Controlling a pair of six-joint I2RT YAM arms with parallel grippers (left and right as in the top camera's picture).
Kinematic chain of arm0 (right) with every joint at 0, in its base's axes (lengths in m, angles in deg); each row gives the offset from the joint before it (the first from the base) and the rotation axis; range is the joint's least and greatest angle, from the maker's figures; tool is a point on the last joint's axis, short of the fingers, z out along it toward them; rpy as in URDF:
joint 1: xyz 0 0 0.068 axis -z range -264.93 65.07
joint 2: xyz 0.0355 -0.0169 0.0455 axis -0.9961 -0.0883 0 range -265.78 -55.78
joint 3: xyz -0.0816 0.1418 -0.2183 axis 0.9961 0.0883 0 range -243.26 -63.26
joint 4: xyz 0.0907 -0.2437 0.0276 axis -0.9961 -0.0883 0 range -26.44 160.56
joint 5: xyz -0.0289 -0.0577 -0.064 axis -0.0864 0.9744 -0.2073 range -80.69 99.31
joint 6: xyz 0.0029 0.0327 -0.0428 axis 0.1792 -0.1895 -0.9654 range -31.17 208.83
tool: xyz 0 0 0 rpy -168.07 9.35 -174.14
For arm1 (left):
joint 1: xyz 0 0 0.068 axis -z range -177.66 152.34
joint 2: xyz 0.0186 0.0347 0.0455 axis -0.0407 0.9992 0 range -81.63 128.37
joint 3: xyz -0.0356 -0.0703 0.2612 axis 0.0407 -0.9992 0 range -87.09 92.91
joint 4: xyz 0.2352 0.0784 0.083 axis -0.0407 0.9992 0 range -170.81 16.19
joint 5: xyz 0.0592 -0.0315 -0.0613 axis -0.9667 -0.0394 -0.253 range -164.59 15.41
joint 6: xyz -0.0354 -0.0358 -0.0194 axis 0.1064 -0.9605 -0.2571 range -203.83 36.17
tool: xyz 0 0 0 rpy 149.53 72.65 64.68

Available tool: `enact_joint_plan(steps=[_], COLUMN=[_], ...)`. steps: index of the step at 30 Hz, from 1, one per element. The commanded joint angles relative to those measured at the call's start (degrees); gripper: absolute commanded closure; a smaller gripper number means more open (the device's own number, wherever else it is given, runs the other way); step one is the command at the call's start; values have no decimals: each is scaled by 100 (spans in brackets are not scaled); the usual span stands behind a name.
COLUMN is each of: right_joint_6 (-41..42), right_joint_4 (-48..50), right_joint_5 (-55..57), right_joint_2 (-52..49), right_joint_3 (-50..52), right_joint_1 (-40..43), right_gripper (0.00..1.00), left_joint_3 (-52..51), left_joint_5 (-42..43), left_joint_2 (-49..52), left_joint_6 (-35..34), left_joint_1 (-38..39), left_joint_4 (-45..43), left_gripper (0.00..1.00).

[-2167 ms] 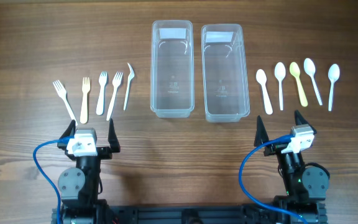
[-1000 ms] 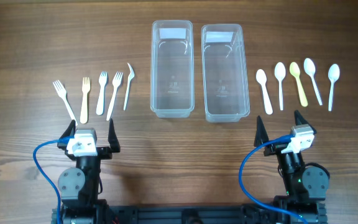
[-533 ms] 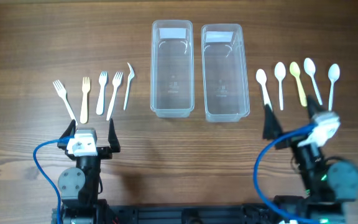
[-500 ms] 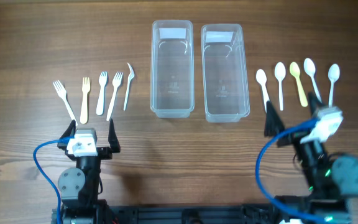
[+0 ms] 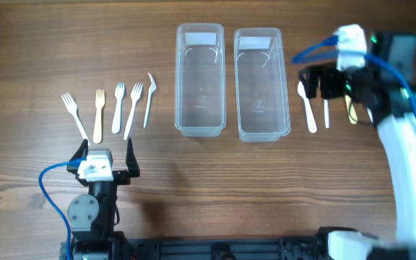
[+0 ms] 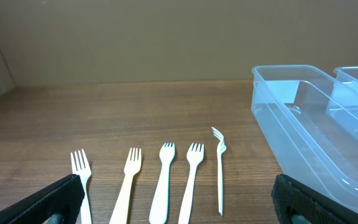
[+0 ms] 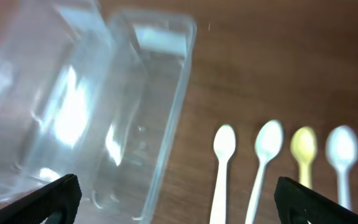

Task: Pack container
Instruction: 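Move the right gripper to the leftmost white spoon and grasp it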

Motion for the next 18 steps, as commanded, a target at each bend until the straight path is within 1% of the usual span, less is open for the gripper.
enact_joint_plan(steps=[1,4,8,9,10,11,12,16,18], right_joint_6=[-140,-127,-144,-142,-140,-146,-144,-138,-140], right_joint_4=[-120,-90,-52,-28,-7,9,22,81,87], right_joint_5=[247,334,407,420,420,428,487,835,922], right_joint_2=[-719,-1172,-1429,-1453,-1462,-1462,-1462,-1473,-1478], right_joint_3=[-122,-122,-122,-122,-122,-122,-122,-122,-120], right_joint_1=[-28,-17,37,59,70,79,79,79,79], right_gripper=[0,0,1,12,28,41,50,62,65], left_joint_3=[-48,-48,-48,-48,-48,-48,-48,-48,-48], left_joint_5=[92,92,92,92,92,92,92,92,92], left_joint_2=[-42,-42,-42,-42,-42,-42,-42,-42,-42], left_joint_6=[85,85,85,85,85,85,85,85,85], left_joint_1=[-35,-35,-35,-35,-35,-35,-35,-35,-35], left_joint_4=[-20,-22,-20,-20,-20,-20,-20,-20,-20], left_gripper=[0,0,0,0,0,0,0,0,0])
